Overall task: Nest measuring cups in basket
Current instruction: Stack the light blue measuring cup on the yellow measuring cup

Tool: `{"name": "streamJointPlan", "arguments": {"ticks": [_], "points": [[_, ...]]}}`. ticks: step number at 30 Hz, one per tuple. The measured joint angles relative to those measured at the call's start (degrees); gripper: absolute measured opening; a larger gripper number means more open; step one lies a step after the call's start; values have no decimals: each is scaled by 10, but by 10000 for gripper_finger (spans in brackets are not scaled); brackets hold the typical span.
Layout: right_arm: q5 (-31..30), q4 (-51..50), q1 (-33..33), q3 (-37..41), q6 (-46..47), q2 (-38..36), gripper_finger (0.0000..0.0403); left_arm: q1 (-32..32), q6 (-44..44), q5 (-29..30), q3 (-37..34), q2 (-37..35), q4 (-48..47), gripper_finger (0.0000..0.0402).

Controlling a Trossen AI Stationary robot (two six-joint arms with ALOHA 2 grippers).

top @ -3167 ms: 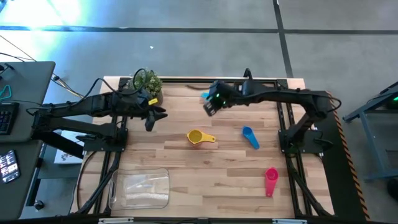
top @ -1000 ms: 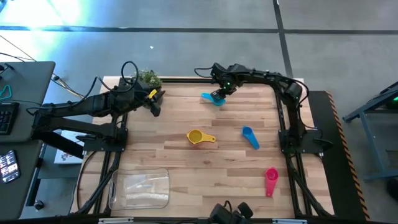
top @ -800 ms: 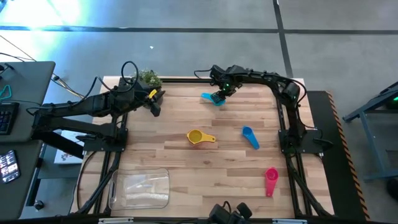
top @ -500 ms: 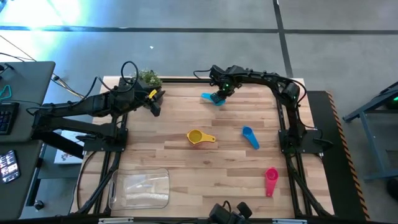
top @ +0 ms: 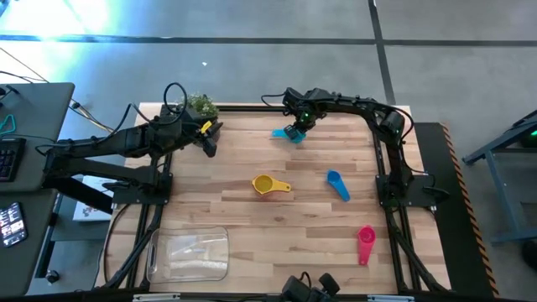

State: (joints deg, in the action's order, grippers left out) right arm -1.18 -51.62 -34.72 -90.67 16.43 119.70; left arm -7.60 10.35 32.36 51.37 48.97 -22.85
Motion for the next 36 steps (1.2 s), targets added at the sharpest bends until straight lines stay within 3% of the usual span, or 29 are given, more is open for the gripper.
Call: {"name": "streamJointPlan", "arguments": {"ticks": [26, 36], "points": [[32, -5, 89, -2, 55, -84, 0, 0, 0, -30, 0, 0, -36, 129], [29, -9, 141, -82, 81, -96, 0, 0, 0, -62, 0, 0, -57, 129]]}}
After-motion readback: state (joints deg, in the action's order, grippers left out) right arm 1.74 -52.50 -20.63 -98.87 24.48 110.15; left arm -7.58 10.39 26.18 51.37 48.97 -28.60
